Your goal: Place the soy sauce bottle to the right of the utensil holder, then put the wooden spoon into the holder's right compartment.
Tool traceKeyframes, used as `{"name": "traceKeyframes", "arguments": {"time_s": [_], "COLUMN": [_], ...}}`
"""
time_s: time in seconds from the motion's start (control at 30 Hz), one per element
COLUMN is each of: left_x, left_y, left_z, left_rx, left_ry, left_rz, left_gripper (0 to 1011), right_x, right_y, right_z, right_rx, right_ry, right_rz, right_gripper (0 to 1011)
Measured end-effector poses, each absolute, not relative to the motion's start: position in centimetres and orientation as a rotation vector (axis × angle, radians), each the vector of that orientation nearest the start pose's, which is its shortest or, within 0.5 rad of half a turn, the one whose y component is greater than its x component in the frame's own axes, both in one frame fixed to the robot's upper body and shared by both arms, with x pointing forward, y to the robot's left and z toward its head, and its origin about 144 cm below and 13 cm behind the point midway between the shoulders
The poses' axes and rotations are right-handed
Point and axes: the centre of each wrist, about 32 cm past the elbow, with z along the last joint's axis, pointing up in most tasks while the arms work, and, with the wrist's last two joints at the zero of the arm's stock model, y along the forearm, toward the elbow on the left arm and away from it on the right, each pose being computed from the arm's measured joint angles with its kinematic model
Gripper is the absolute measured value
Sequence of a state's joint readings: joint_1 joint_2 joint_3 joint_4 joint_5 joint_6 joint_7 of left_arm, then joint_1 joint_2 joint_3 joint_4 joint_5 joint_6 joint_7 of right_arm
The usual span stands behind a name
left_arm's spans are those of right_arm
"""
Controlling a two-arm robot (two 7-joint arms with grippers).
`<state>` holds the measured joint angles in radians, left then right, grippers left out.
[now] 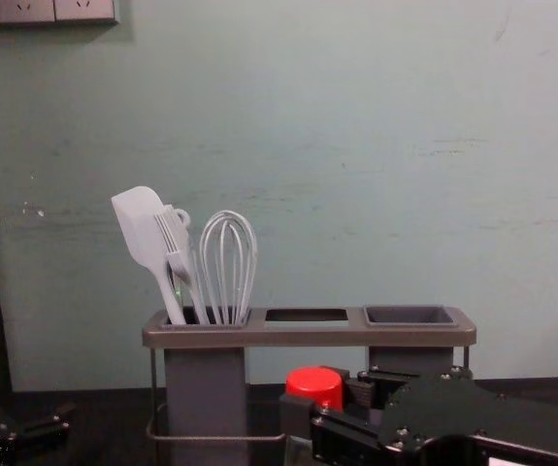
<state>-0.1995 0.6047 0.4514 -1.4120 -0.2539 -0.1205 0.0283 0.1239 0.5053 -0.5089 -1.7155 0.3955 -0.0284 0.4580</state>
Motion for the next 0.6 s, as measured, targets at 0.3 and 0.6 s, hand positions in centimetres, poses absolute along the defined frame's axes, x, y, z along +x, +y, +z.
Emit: {"name": "traceKeyframes", "arguments": {"time_s": [0.3,0.6], "left_x": [48.9,48.9], "left_y": [31.0,31.0], "left_z": [114.0,114.0], "left_rx": [0.304,0.304], "left_ry": [-0.285,-0.285], "left_rz": [1.248,1.248], "left_gripper": [1012,1011], "right_x": [43.7,39.3], "right_y": [-21.8,-24.7], "right_z": [119.2,120.9], "right_rx": [-0.056,-0.056], "right_ry": [-0.135,-0.133], "right_rz": [-0.609,-0.674], "right_gripper": [392,392]}}
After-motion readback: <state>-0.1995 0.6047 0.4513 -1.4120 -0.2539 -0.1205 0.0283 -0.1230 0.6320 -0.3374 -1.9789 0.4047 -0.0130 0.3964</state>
